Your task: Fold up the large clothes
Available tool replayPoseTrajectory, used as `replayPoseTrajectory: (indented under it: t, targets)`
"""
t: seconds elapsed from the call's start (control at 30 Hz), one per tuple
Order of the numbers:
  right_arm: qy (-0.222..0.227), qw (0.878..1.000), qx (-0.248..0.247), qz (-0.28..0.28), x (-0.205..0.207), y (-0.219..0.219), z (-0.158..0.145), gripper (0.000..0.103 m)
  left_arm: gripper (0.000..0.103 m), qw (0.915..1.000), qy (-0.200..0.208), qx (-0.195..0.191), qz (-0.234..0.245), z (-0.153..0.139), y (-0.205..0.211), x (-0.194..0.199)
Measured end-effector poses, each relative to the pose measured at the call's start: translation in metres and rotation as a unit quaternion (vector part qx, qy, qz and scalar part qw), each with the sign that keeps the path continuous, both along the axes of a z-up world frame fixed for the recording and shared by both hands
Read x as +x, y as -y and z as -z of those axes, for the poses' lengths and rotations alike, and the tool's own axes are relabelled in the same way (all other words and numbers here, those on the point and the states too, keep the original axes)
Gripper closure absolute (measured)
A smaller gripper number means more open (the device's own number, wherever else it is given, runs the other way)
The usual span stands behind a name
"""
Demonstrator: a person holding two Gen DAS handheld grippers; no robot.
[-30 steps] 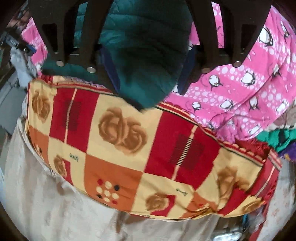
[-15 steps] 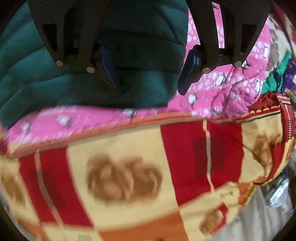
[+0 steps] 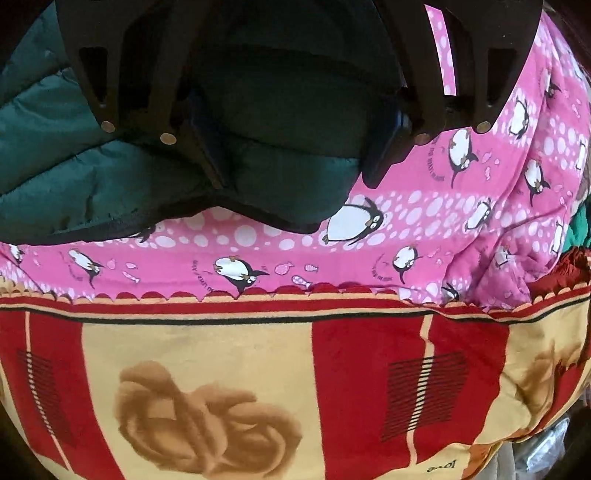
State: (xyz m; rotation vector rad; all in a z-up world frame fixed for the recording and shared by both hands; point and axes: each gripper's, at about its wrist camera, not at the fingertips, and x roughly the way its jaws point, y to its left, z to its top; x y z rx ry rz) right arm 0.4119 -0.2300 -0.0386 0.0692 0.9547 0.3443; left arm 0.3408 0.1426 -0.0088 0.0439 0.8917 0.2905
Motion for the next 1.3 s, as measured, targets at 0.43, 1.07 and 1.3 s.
replayPoseTrajectory:
  t: [0.43, 1.07, 1.3]
  targets:
    - [0.058, 0.993, 0.107, -0.003, -0.076, 0.065, -0.081, 0.032, 0.028, 0.9924, 0.086, -0.054, 0.07, -0.082, -0.034, -0.094]
    - [0.024, 0.96, 0.269, -0.071, -0.192, 0.088, 0.014, 0.027, 0.027, 0.9469, 0.119, -0.241, 0.176, -0.001, -0.035, -0.228]
    - [0.053, 0.962, 0.256, -0.081, -0.205, 0.085, -0.004, 0.056, 0.041, 0.945, 0.091, -0.251, 0.189, -0.014, -0.015, -0.236]
